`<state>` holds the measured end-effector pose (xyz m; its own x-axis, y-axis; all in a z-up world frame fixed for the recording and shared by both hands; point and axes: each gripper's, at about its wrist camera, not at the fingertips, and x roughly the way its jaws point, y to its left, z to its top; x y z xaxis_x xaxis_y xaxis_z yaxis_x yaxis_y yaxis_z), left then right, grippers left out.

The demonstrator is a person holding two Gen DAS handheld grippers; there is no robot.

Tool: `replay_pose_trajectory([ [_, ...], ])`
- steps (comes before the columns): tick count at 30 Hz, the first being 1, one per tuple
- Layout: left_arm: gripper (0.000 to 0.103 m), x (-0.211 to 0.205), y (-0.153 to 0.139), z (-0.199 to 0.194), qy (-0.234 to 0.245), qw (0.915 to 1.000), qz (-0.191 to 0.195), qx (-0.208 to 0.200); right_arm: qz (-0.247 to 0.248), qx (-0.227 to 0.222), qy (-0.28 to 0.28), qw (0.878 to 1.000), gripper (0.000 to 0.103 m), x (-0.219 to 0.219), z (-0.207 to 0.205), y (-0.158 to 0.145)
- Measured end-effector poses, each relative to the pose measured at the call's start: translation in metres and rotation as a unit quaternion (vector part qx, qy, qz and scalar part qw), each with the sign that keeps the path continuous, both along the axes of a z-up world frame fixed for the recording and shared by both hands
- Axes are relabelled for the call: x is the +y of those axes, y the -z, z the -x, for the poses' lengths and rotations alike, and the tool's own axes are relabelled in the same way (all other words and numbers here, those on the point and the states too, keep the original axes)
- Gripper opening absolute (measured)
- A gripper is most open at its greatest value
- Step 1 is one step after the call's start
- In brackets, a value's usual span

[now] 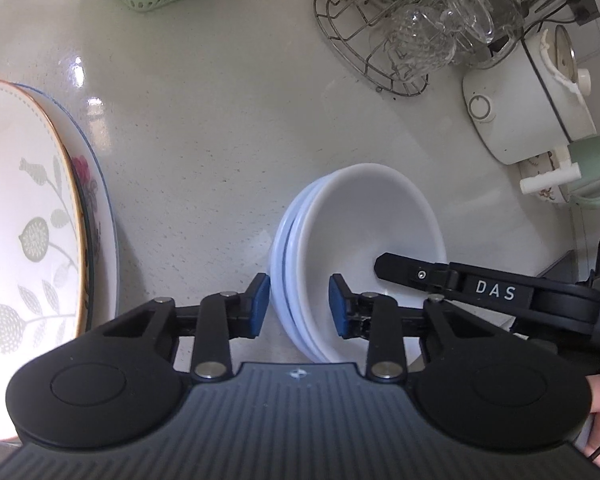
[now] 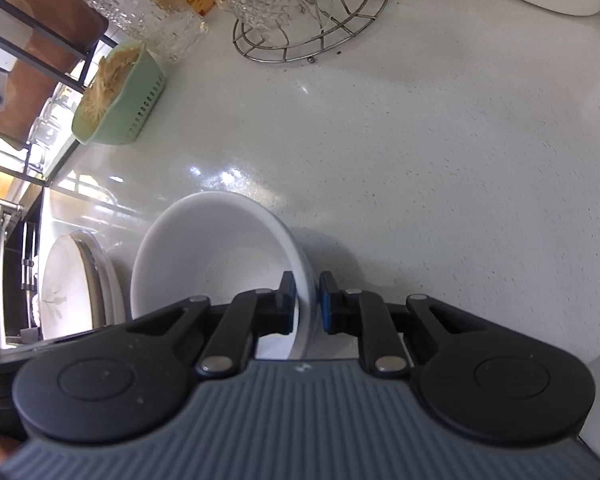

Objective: Organize plates and bowls
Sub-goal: 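Close the left gripper on the rim of the stacked bowls, then lift the bowl stack with the left gripper and lower it onto the plate stack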

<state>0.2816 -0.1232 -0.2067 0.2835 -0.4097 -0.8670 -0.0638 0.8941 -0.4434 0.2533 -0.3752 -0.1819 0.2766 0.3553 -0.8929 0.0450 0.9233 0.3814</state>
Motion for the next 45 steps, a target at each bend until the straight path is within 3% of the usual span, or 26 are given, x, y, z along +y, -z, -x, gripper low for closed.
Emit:
replay_pose_trajectory([
  [7, 0.036, 0.001, 0.01, 0.0, 0.002, 1.0, -0.001, -0.005, 0.02, -0.015, -0.009, 1.0, 0.016, 0.004, 0.001, -0.003],
  [13, 0.034, -0.007, 0.002, 0.002, 0.026, 0.9988, -0.035, -0.024, 0.037, -0.01, -0.005, 0.999, 0.016, 0.01, 0.002, -0.007],
  [19, 0.034, -0.002, -0.004, 0.006, 0.023, 0.999, -0.023, -0.03, 0.037, -0.008, 0.012, 0.999, 0.016, 0.012, 0.01, -0.014],
  [32, 0.034, 0.023, -0.049, 0.022, 0.031, 0.9972, -0.027, -0.062, 0.034, -0.031, 0.04, 0.998, 0.016, 0.04, 0.036, -0.056],
  [45, 0.034, 0.064, -0.098, 0.043, 0.041, 0.9962, -0.031, -0.071, -0.004, -0.044, 0.081, 0.996, 0.016, 0.071, 0.054, -0.093],
])
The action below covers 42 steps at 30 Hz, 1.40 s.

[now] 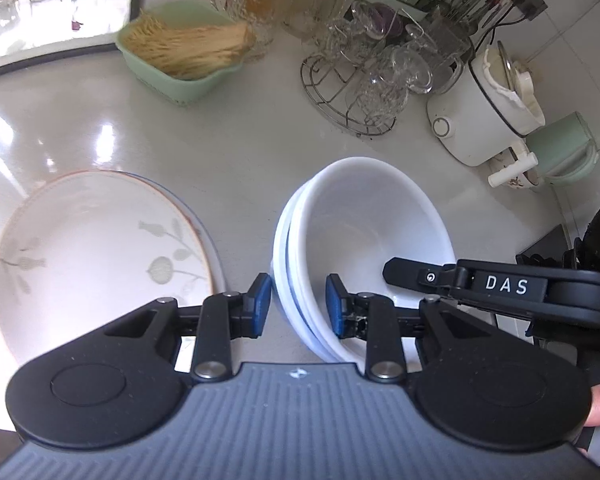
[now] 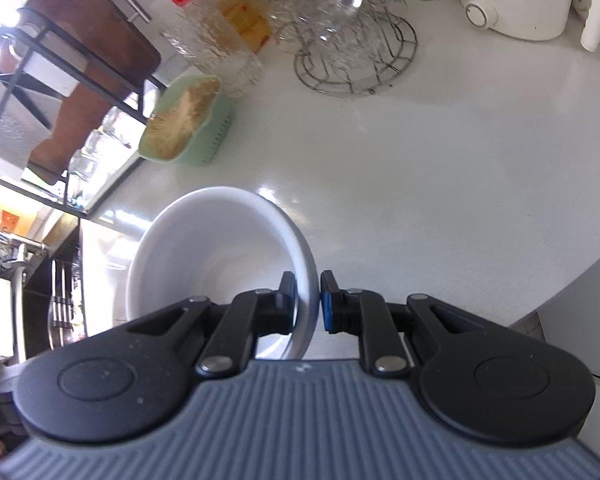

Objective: Organize plates and bowls
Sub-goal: 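Lift the bowl stack with the left gripper and lower it onto the plate stack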

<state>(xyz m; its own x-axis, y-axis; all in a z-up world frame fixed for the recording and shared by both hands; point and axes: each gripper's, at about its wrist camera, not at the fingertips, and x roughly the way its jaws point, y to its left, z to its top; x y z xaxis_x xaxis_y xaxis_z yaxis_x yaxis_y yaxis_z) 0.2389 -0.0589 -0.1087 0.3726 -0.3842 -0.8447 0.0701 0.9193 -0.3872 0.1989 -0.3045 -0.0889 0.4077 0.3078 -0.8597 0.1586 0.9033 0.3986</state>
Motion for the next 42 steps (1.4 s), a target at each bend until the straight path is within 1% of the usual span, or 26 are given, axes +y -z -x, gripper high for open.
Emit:
replay_pose_trajectory([
  [4, 0.034, 0.016, -0.015, 0.007, -0.005, 0.9999, 0.002, -0.008, -0.003, -0.015, -0.002, 1.0, 0.016, 0.014, 0.003, -0.011],
  [8, 0.035, 0.04, -0.027, 0.015, -0.012, 0.9997, 0.006, -0.02, -0.011, -0.032, -0.015, 0.999, 0.016, 0.033, 0.003, -0.02],
  [15, 0.035, 0.096, -0.038, 0.036, -0.063, 0.9973, 0.001, -0.037, -0.013, -0.056, -0.072, 0.996, 0.017, 0.092, -0.009, -0.031],
  [19, 0.035, 0.127, -0.04, 0.05, -0.098, 0.9942, 0.002, -0.043, -0.018, -0.057, -0.096, 0.994, 0.017, 0.119, -0.01, -0.031],
  [22, 0.035, 0.148, -0.035, 0.058, -0.121, 0.9918, 0.005, -0.042, -0.017, -0.054, -0.107, 0.993, 0.017, 0.137, -0.01, -0.027],
  [25, 0.035, 0.161, -0.03, 0.059, -0.131, 0.9908, 0.002, -0.033, -0.006, -0.052, -0.117, 0.992, 0.018, 0.154, -0.008, -0.025],
  [28, 0.035, 0.169, -0.023, 0.056, -0.124, 0.9918, -0.006, -0.031, 0.008, -0.056, -0.125, 0.991, 0.018, 0.168, -0.008, -0.022],
  [35, 0.035, 0.184, 0.008, 0.041, -0.132, 0.9912, 0.009, -0.01, 0.014, -0.039, -0.126, 0.991, 0.018, 0.178, -0.019, 0.004],
  [38, 0.035, 0.181, 0.018, 0.033, -0.122, 0.9925, 0.0, -0.003, 0.016, -0.034, -0.122, 0.992, 0.018, 0.178, -0.022, 0.014],
  [42, 0.035, 0.175, 0.032, 0.025, -0.109, 0.994, -0.005, 0.009, 0.03, -0.036, -0.124, 0.991, 0.018, 0.18, -0.025, 0.026],
])
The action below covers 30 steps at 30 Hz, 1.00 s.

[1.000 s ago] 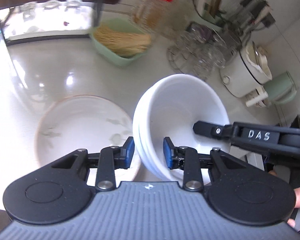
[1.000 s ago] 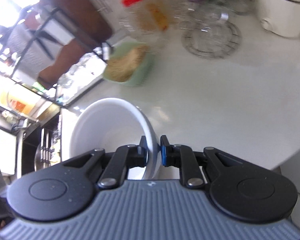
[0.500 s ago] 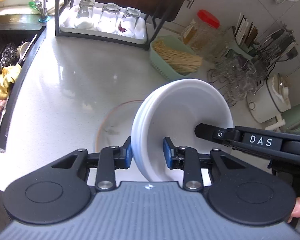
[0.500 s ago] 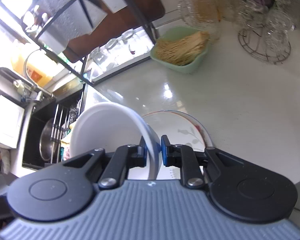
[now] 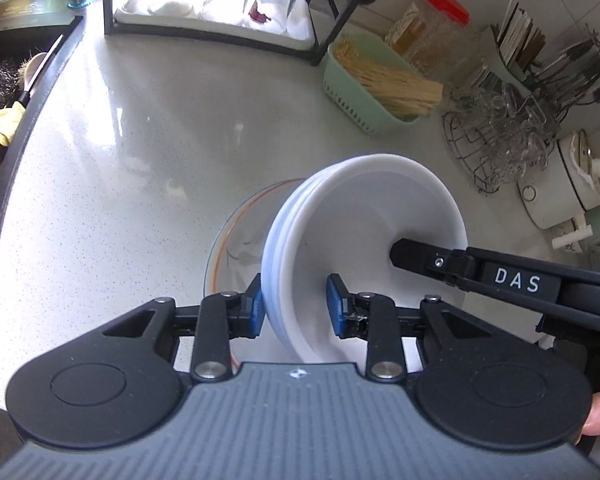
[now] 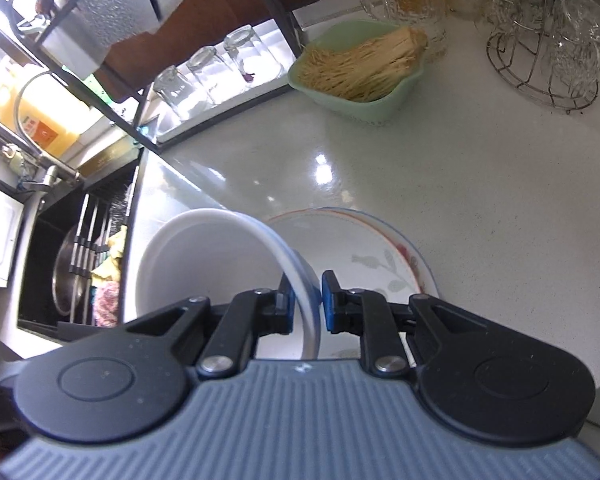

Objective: Organize plates and bowls
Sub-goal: 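Lift the bowl stack with the left gripper and lower it onto the plate stack, then open the left gripper and lift it off the bowls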

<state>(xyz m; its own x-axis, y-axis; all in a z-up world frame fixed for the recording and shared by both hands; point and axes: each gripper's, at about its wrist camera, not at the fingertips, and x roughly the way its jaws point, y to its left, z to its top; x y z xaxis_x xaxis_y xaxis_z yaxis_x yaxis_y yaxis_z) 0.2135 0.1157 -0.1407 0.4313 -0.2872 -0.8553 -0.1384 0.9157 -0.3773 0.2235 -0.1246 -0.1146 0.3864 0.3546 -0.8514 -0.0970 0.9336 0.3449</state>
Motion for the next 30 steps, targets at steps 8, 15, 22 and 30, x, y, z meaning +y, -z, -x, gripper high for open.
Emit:
replay_pose_trajectory([
  [8, 0.035, -0.007, 0.015, -0.01, 0.008, 0.9999, -0.006, 0.014, 0.011, 0.004, 0.006, 1.0, 0.018, -0.002, -0.004, 0.013],
  [15, 0.035, -0.013, 0.015, -0.019, 0.021, 0.9995, -0.012, 0.023, 0.024, -0.008, 0.002, 1.0, 0.018, -0.001, -0.007, 0.014],
  [22, 0.035, -0.013, 0.014, -0.025, 0.029, 0.9987, -0.023, 0.035, 0.029, -0.015, -0.005, 0.999, 0.018, 0.001, -0.007, 0.01],
  [30, 0.044, -0.003, -0.004, -0.014, -0.001, 0.9992, -0.033, 0.025, 0.018, -0.043, -0.018, 0.999, 0.032, -0.006, -0.009, -0.006],
])
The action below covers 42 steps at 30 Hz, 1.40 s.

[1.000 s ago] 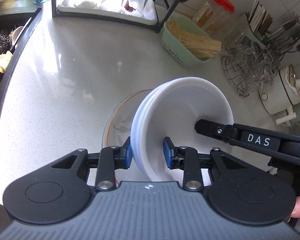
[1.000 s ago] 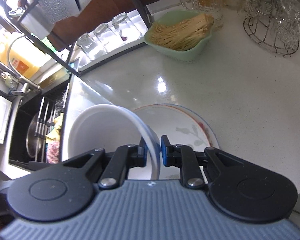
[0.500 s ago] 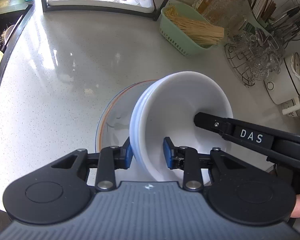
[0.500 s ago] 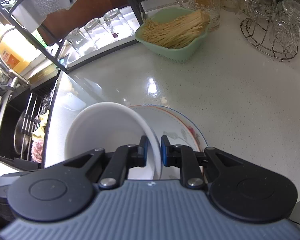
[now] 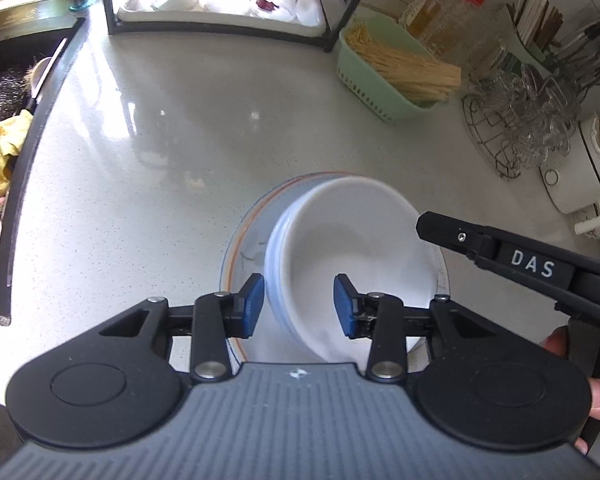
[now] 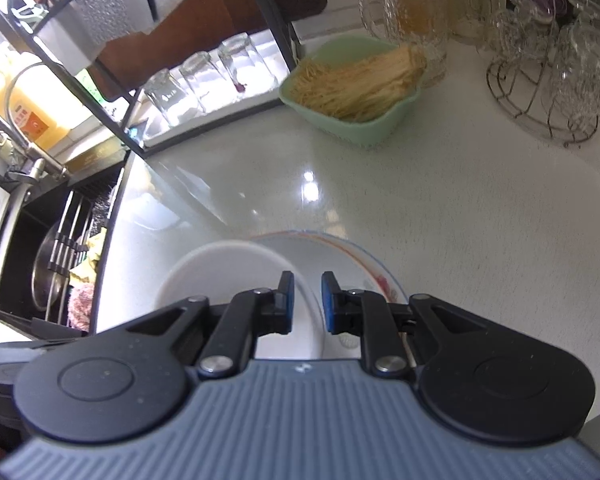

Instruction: Organize plates and bowls

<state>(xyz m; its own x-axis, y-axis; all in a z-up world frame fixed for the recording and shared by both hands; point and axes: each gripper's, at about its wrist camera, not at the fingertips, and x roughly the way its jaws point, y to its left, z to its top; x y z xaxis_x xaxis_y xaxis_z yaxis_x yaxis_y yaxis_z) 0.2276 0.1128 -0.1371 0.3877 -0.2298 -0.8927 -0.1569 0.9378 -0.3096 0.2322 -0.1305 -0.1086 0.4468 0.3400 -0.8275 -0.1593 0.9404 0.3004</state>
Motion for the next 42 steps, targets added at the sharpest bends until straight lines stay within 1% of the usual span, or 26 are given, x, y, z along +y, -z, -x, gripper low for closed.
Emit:
replay_pose_trajectory([
  [2, 0.044, 0.002, -0.01, 0.006, -0.011, 0.9999, -0.005, -0.009, -0.005, -0.017, -0.003, 1.0, 0.042, -0.004, 0.003, -0.009],
  [6, 0.044, 0.0, -0.038, 0.02, -0.029, 0.9988, -0.016, -0.037, -0.019, -0.048, -0.014, 0.999, 0.041, -0.012, 0.011, -0.033],
  [12, 0.044, -0.014, -0.084, 0.047, -0.045, 0.9937, -0.038, -0.095, -0.037, -0.117, -0.027, 0.992, 0.041, -0.036, 0.039, -0.081],
  [15, 0.045, -0.026, -0.107, 0.065, -0.05, 0.9891, -0.055, -0.127, -0.047, -0.149, -0.032, 0.987, 0.041, -0.048, 0.054, -0.104],
  [18, 0.05, -0.038, -0.129, 0.086, -0.061, 0.9838, -0.064, -0.156, -0.049, -0.181, -0.039, 0.981, 0.041, -0.059, 0.072, -0.122],
  [22, 0.052, -0.058, -0.157, 0.122, -0.077, 0.9756, -0.079, -0.19, -0.054, -0.217, -0.05, 0.973, 0.041, -0.076, 0.098, -0.144],
  [24, 0.058, -0.07, -0.167, 0.139, -0.082, 0.9719, -0.087, -0.203, -0.055, -0.234, -0.057, 0.969, 0.041, -0.084, 0.112, -0.152],
  [28, 0.061, -0.094, -0.178, 0.179, -0.093, 0.9652, -0.102, -0.222, -0.052, -0.268, -0.061, 0.96, 0.041, -0.1, 0.141, -0.161],
  [30, 0.066, -0.104, -0.181, 0.198, -0.099, 0.9633, -0.102, -0.228, -0.051, -0.278, -0.063, 0.957, 0.041, -0.107, 0.154, -0.163],
  [31, 0.067, -0.109, -0.183, 0.207, -0.103, 0.9622, -0.104, -0.23, -0.053, -0.281, -0.065, 0.956, 0.044, -0.111, 0.159, -0.163],
  [33, 0.071, -0.118, -0.183, 0.223, -0.108, 0.9608, -0.108, -0.231, -0.059, -0.29, -0.066, 0.953, 0.059, -0.119, 0.173, -0.165],
  [34, 0.072, -0.122, -0.183, 0.231, -0.11, 0.9604, -0.11, -0.231, -0.06, -0.294, -0.064, 0.952, 0.062, -0.123, 0.181, -0.164],
  [35, 0.074, -0.126, -0.183, 0.239, -0.112, 0.9601, -0.111, -0.231, -0.059, -0.3, -0.061, 0.95, 0.072, -0.127, 0.188, -0.164],
  [36, 0.079, -0.131, -0.183, 0.247, -0.113, 0.9599, -0.111, -0.231, -0.054, -0.308, -0.056, 0.948, 0.085, -0.13, 0.195, -0.162],
  [37, 0.081, -0.137, -0.182, 0.254, -0.113, 0.9597, -0.113, -0.231, -0.049, -0.316, -0.052, 0.946, 0.09, -0.134, 0.203, -0.16],
  [39, 0.085, -0.149, -0.179, 0.269, -0.108, 0.9589, -0.12, -0.234, -0.03, -0.321, -0.046, 0.946, 0.093, -0.14, 0.215, -0.155],
  [42, 0.09, -0.164, -0.17, 0.289, -0.111, 0.9593, -0.122, -0.23, -0.018, -0.325, -0.047, 0.944, 0.094, -0.153, 0.229, -0.147],
])
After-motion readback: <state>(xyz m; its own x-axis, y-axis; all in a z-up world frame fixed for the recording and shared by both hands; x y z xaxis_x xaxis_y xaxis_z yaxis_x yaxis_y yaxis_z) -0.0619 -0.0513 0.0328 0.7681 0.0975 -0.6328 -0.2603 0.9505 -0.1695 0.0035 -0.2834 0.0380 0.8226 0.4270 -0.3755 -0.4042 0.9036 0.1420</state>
